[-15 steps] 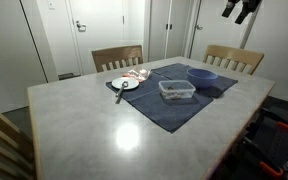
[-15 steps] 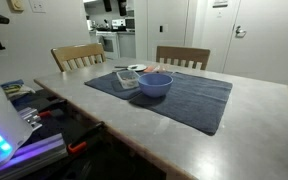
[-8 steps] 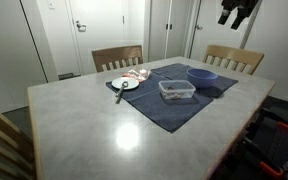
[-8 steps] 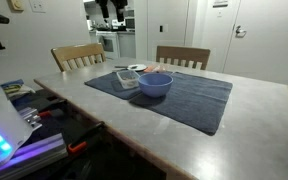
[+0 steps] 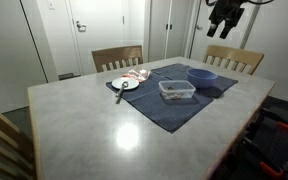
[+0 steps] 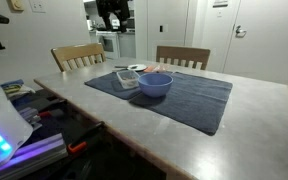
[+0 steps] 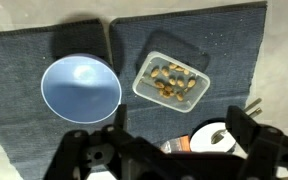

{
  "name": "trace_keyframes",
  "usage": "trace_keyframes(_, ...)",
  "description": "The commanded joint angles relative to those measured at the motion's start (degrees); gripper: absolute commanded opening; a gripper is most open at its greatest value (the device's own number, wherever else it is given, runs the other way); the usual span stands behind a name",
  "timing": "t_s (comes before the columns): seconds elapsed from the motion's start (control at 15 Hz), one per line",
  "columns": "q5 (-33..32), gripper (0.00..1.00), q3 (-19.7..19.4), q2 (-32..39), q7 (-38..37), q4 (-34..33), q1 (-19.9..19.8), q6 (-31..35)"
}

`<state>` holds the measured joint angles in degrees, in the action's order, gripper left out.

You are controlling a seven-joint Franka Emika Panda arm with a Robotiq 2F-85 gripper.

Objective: Pour the contents from the clear bowl into the blue bowl

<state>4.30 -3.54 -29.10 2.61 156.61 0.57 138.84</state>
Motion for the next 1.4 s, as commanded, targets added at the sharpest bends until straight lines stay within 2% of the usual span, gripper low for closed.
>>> trace_keyframes(0.0,-1.91,1.0,1.46,6.82,0.0,-2.5,-0.4,3.8)
trace_keyframes(0.4,-1.35,1.0,3.51,15.22,-3.11,-6.67,0.55,8.16)
trace_keyframes(1.0,-1.11,1.0,5.95,27.43,-12.71,-16.64,1.27,6.9)
trace_keyframes(1.33,-0.4,1.0,6.92,33.73,-13.8,-21.54,2.61,7.31)
